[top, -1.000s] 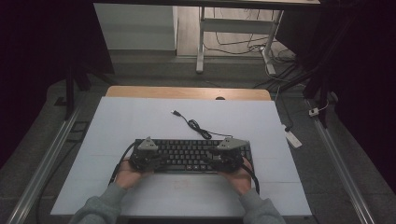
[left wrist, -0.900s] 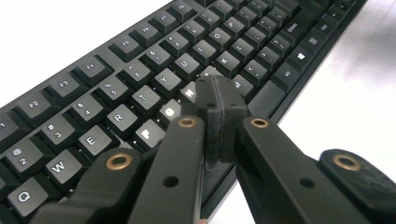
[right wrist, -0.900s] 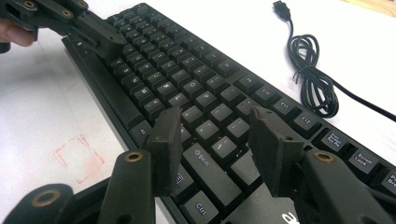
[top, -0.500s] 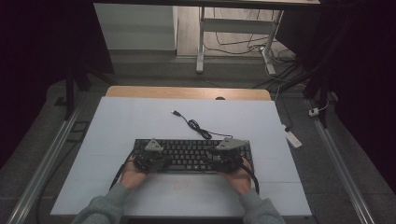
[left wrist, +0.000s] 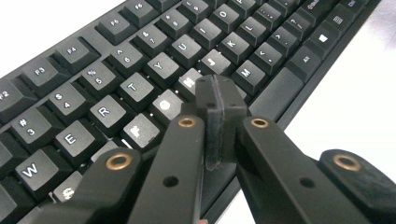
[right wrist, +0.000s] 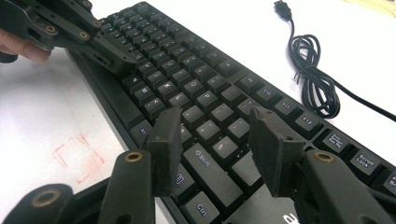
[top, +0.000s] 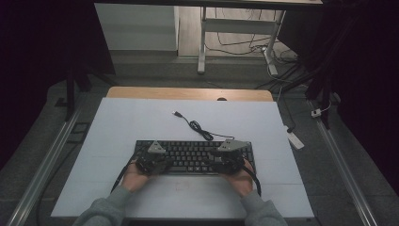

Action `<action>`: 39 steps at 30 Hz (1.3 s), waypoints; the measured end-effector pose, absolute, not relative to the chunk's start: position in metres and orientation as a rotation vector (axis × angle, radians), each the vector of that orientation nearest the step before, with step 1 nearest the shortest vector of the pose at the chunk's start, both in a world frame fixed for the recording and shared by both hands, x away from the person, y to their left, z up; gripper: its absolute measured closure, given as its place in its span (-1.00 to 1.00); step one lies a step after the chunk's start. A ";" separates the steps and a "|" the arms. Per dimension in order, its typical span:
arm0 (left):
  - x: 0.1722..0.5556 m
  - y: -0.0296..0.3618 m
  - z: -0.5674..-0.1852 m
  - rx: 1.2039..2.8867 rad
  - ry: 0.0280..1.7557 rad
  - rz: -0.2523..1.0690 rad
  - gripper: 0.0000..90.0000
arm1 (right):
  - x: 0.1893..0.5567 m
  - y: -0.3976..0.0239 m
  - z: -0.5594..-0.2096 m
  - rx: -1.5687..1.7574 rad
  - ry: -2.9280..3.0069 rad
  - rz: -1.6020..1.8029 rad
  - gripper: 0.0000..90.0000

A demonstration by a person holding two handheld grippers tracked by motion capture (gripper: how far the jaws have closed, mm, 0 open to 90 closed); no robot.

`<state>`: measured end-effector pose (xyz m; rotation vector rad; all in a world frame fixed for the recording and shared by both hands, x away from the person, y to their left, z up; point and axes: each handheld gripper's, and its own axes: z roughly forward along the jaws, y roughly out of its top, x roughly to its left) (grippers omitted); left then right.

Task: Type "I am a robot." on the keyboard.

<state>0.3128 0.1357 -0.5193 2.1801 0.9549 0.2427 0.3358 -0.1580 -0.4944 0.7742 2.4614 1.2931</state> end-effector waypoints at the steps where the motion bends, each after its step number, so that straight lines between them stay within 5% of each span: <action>1: 0.312 0.137 -0.517 2.162 0.941 0.255 0.96 | 0.336 -0.158 -0.494 0.774 2.461 1.293 0.21; 10: 0.301 0.160 -0.493 2.038 0.950 0.235 -0.05 | 0.336 -0.160 -0.493 0.778 2.452 1.302 0.21; 15: 0.297 0.168 -0.489 2.038 0.980 0.227 -0.37 | 0.336 -0.161 -0.492 0.783 2.444 1.313 0.21; 39: 0.294 0.176 -0.491 2.056 1.008 0.266 -0.53 | 0.340 -0.157 -0.485 0.789 2.412 1.351 0.25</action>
